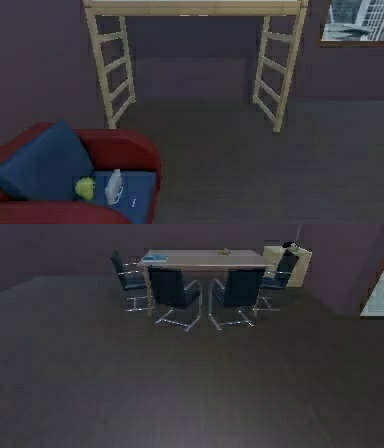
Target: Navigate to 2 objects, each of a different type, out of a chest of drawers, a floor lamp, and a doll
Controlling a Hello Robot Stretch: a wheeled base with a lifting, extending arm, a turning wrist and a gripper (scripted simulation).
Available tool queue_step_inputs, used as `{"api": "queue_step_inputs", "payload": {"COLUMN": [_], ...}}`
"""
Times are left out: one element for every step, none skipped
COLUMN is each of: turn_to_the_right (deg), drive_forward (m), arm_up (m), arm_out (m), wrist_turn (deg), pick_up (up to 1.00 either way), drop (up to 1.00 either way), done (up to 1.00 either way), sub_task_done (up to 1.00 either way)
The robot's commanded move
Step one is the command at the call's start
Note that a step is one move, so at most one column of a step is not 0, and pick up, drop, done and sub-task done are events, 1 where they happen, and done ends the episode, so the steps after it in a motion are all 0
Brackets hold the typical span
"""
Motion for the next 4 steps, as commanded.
{"api": "queue_step_inputs", "payload": {"turn_to_the_right": [45.0, 45.0, 12.0, 0.0], "drive_forward": [0.0, 0.0, 0.0, 0.2], "arm_up": [0.0, 0.0, 0.0, 0.0], "arm_out": [0.0, 0.0, 0.0, 0.0], "wrist_turn": [0.0, 0.0, 0.0, 0.0], "pick_up": [0.0, 0.0, 0.0, 0.0], "drop": [0.0, 0.0, 0.0, 0.0], "done": [0.0, 0.0, 0.0, 0.0], "sub_task_done": [0.0, 0.0, 0.0, 0.0]}}
